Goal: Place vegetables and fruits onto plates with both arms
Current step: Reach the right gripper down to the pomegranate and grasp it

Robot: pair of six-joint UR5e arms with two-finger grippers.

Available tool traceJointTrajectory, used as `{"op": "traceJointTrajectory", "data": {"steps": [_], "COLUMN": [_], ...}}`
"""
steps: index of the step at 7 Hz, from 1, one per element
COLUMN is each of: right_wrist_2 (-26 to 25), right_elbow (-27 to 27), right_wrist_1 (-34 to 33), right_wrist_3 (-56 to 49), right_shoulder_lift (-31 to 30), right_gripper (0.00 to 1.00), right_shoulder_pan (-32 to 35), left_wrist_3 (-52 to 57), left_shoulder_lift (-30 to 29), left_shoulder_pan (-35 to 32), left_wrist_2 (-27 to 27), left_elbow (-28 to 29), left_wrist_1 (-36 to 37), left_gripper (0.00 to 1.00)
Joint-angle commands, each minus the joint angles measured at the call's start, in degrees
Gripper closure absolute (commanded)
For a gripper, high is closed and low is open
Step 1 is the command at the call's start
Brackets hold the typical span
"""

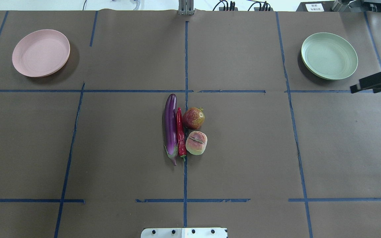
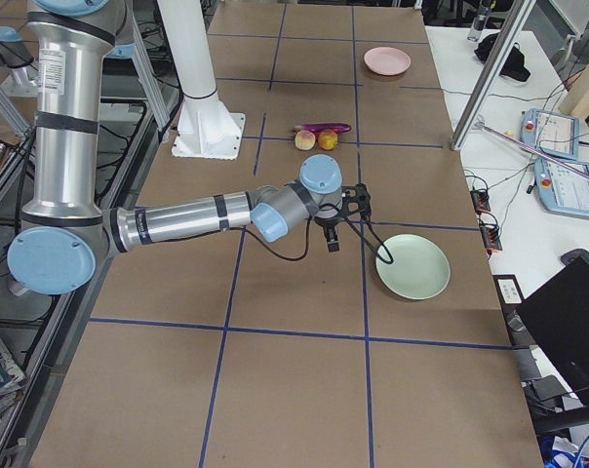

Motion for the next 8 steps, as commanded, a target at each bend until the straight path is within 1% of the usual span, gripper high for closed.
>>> {"op": "traceJointTrajectory", "data": {"steps": [1,2,3,4,5,6,7,8], "right_wrist_2": [-9.3,-16.9,-22.4,-26.3,-27.5,-27.9,-28.5,-30.1], "right_elbow": [-0.5,-2.0,-6.0,-11.4,-15.3,-17.5,-20.8,-21.9], "right_wrist_1": [-0.2,-0.7,-0.7,-0.8,-0.8,-0.8,-0.8,-0.8], "right_wrist_3": [21.7,29.3,33.2,37.3,39.1,40.8,43.0,43.0], "right_shoulder_lift": [12.8,18.4,23.9,29.8,33.3,35.3,38.2,38.6], "right_gripper": [0.0,0.0,0.0,0.0,0.0,0.0,0.0,0.0], "right_shoulder_pan": [-14.0,-21.1,-25.5,-28.8,-31.0,-32.3,-33.2,-34.6], "left_wrist_3": [0.0,0.0,0.0,0.0,0.0,0.0,0.1,0.1], "left_shoulder_lift": [-0.2,-0.3,-0.3,-0.3,-0.3,-0.3,-0.3,-0.2], "left_shoulder_pan": [0.0,0.0,0.0,0.1,0.0,0.0,0.1,0.0], "left_wrist_2": [0.0,0.0,0.0,0.0,0.0,0.0,-0.1,-0.1], "left_elbow": [0.6,0.6,0.6,0.7,0.6,0.6,0.6,0.4], "left_wrist_1": [0.0,0.0,0.0,0.0,0.0,0.0,0.0,0.0], "left_gripper": [0.0,0.0,0.0,0.0,0.0,0.0,0.0,0.0]}}
